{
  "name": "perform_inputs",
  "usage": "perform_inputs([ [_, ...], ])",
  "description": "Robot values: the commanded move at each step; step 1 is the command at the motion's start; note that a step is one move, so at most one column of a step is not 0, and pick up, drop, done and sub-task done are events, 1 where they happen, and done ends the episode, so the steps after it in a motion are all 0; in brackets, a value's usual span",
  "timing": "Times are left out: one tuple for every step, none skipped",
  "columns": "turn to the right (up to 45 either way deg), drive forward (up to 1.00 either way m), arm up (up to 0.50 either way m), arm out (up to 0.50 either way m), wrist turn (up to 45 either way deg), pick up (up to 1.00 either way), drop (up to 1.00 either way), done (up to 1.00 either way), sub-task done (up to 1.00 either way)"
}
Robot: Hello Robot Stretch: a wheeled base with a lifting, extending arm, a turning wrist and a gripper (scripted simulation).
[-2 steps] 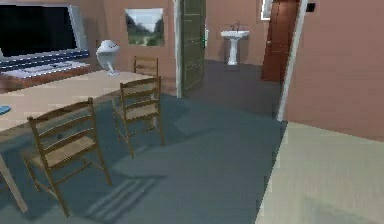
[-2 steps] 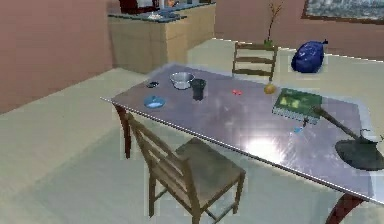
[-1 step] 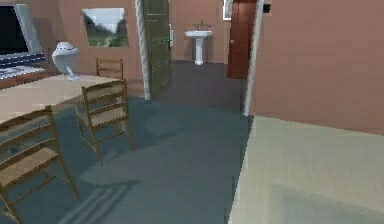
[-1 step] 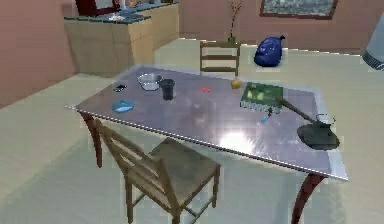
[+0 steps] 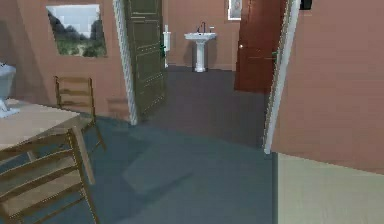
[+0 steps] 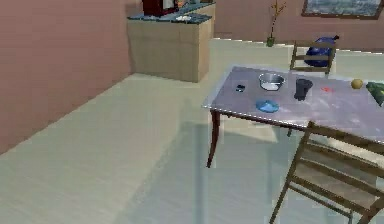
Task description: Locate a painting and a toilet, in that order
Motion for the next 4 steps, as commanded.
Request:
perform_inputs([
  [0.0,1.00,0.00,0.00,0.0,0.00,0.00,0.00,0.00],
  [0.0,1.00,0.00,0.00,0.0,0.00,0.00,0.00,0.00],
  [3.0,0.00,0.00,0.00,0.0,0.00,0.00,0.00,0.00],
  [3.0,0.00,0.00,0.00,0.0,0.00,0.00,0.00,0.00],
])
